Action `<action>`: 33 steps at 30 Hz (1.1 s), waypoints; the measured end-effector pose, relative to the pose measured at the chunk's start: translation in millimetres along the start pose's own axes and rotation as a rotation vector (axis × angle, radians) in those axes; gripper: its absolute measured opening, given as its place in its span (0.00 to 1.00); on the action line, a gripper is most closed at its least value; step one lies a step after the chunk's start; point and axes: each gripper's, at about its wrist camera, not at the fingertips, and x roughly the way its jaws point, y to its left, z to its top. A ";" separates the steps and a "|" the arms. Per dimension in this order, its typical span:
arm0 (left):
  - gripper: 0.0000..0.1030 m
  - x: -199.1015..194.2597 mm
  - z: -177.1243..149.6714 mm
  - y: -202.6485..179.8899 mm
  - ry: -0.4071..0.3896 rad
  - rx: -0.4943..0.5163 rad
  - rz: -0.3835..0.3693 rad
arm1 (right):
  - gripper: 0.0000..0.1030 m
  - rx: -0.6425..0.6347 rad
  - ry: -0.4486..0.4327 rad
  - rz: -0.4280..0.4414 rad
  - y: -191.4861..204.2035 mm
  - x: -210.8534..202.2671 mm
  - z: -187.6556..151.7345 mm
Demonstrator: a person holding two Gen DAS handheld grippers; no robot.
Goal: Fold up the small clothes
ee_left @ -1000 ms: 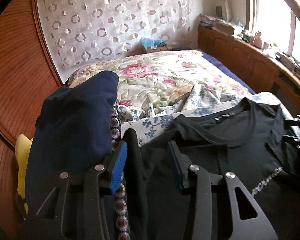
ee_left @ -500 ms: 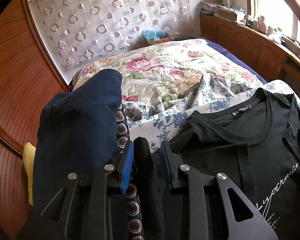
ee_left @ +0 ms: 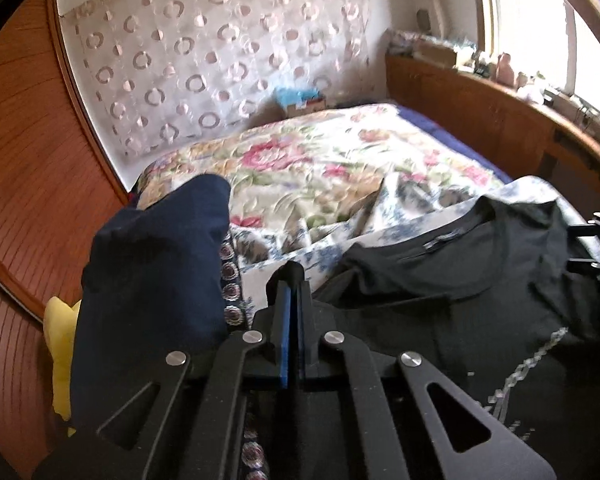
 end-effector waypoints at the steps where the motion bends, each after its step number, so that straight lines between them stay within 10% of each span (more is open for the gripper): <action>1: 0.03 -2.4 -0.3 -1.4 -0.005 0.002 -0.002 | 0.79 0.009 -0.007 -0.002 -2.8 -2.5 1.5; 19: 0.03 -26.0 -19.8 -7.1 -0.051 -0.024 -0.071 | 0.60 0.117 0.029 -0.090 -55.4 21.9 30.8; 25: 0.03 -38.4 -33.8 -12.5 -0.056 -0.037 -0.099 | 0.11 0.067 0.052 -0.045 -47.0 20.0 37.5; 33: 0.03 -70.6 -49.8 -18.6 -0.091 -0.043 -0.103 | 0.07 0.046 -0.067 -0.067 -17.8 -18.7 41.8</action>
